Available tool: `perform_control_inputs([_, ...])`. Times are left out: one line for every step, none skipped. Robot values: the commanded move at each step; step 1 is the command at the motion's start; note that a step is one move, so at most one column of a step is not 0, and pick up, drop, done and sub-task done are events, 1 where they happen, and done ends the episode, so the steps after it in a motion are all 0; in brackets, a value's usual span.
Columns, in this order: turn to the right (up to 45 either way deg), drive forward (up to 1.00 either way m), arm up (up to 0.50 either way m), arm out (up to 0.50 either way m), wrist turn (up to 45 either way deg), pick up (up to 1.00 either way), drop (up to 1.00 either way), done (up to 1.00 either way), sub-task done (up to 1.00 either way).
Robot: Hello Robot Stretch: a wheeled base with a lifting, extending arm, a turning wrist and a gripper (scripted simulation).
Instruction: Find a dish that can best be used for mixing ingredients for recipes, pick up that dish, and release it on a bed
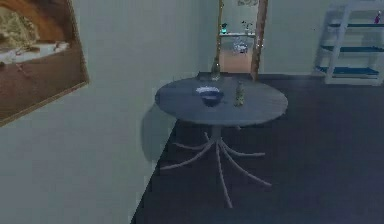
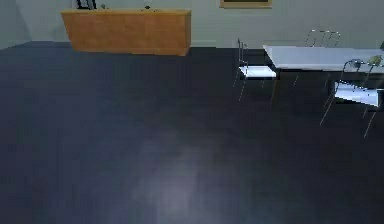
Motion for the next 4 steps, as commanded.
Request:
perform_control_inputs([0.0,0.65,0.0,0.0,0.0,0.0,0.0,0.0,0.0])
perform_control_inputs([-45.0,0.0,0.0,0.0,0.0,0.0,0.0,0.0,0.0])
perform_control_inputs([-33.0,0.0,0.0,0.0,0.0,0.0,0.0,0.0,0.0])
perform_control_inputs([0.0,0.0,0.5,0.0,0.0,0.0,0.0,0.0,0.0])
